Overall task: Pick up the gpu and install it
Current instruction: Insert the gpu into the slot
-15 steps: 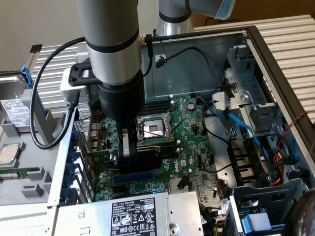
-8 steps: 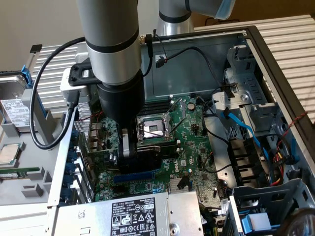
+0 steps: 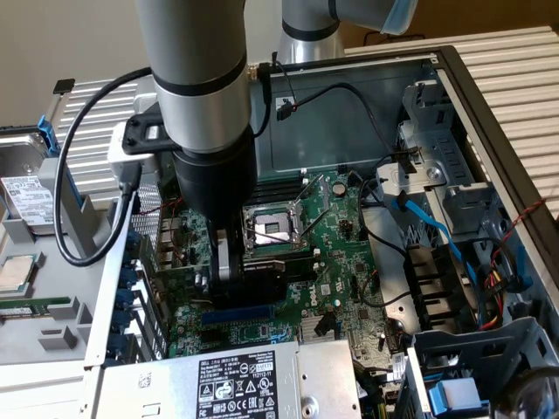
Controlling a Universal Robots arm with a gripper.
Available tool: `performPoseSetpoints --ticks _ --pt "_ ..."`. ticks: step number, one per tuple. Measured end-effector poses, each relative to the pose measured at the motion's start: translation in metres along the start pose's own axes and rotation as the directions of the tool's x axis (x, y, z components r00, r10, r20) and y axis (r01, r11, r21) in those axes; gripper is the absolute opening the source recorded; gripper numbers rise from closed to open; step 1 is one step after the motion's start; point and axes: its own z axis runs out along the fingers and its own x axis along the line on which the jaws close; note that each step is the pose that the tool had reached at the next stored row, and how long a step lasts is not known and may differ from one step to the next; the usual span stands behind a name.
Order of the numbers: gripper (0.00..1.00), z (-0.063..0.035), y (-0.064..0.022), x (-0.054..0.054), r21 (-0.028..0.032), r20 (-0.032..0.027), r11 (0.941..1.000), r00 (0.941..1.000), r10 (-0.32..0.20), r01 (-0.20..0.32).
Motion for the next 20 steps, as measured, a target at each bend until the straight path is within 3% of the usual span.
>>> performPoseSetpoints --ticks 20 --pt "0.27 -0.0025 0.0 -0.0001 0.0001 -0.0002 1.0 1.0 -0.002 0.002"
